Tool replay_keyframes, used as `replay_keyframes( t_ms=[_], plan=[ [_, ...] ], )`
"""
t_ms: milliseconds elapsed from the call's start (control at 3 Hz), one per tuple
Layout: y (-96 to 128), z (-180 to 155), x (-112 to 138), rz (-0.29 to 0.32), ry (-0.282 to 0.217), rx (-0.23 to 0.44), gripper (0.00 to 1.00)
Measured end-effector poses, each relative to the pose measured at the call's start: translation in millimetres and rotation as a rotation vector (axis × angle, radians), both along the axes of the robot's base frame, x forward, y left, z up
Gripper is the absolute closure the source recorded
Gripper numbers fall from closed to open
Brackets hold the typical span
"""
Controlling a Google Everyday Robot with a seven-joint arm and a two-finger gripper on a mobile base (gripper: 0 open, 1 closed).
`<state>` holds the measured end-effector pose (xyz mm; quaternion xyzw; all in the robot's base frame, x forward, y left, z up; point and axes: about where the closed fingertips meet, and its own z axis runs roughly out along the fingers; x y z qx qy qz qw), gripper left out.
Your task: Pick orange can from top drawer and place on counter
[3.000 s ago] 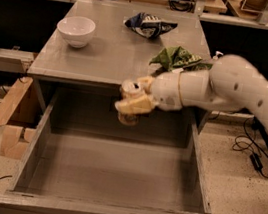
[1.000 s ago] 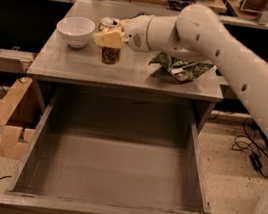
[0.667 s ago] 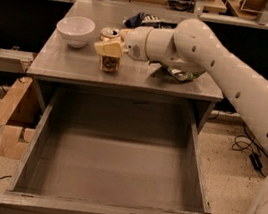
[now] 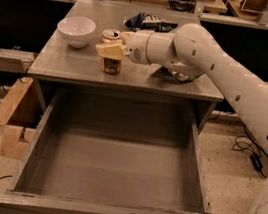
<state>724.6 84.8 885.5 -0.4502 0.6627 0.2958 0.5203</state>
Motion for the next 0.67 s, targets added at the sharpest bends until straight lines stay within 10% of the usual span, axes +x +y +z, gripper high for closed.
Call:
replay_keyframes(
  t_ms=[667],
  plan=[
    [0.0,0.0,0.0,0.0,0.0,0.0,0.09]
  ],
)
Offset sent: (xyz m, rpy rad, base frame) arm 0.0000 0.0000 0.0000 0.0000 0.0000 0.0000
